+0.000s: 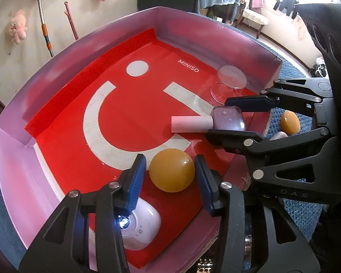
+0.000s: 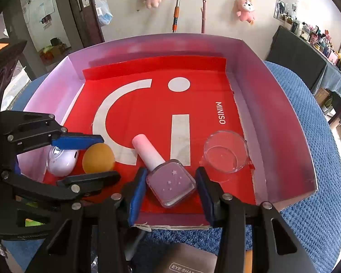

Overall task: Organize rigid objects
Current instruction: 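Lower the compact into the box with the left tool while the right tool places the polish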

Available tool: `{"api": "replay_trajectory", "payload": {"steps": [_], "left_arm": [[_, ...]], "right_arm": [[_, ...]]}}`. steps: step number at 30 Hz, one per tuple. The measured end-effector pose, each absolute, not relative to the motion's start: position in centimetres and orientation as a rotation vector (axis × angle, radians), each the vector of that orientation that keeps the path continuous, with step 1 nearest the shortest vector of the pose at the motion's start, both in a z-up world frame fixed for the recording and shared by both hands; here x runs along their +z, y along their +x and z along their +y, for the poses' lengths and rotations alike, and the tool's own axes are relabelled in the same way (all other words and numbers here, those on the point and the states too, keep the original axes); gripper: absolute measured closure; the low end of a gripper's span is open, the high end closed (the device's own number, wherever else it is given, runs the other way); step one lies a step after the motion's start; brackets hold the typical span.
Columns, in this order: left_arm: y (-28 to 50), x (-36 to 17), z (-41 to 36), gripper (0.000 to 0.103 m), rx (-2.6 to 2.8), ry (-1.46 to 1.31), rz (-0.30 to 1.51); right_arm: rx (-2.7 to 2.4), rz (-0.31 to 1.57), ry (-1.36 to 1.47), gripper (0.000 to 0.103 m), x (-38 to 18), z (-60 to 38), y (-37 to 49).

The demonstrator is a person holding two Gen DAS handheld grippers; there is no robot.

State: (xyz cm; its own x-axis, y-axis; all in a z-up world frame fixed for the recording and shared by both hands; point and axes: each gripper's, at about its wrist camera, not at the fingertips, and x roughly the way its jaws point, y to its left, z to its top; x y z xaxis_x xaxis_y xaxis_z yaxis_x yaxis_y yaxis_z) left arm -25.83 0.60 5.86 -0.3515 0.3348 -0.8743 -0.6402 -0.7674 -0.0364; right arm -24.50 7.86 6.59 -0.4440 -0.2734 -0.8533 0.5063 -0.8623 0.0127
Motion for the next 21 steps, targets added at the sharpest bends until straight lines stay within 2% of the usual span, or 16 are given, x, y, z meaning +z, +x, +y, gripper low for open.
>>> {"api": "replay_trajectory", "payload": {"steps": [8, 14, 16, 21], "left_arm": [[-25.5, 6.5, 0.3, 0.048, 2.166, -1.254, 0.404], [-24.5, 7.2, 0.3, 0.042, 2.191, -1.242, 0.391], [-24.0, 7.7, 0.3, 0.042, 2.206, -1.236, 0.387], [-22.4, 8.7, -0.2, 0.041, 2.262, -1.214, 0.352]], "right_arm": [[-2.306, 0.319, 1.304, 0.056, 6.8, 8.0, -24.3], [-2.303, 0.301, 1.286, 0.051, 7.5, 8.6, -23.8], [-2.3, 0.292, 1.277, 0.047, 7.9, 8.9, -23.5], [-2.294, 0.267, 1.238, 0.045, 9.2, 10.0, -22.4]]}}
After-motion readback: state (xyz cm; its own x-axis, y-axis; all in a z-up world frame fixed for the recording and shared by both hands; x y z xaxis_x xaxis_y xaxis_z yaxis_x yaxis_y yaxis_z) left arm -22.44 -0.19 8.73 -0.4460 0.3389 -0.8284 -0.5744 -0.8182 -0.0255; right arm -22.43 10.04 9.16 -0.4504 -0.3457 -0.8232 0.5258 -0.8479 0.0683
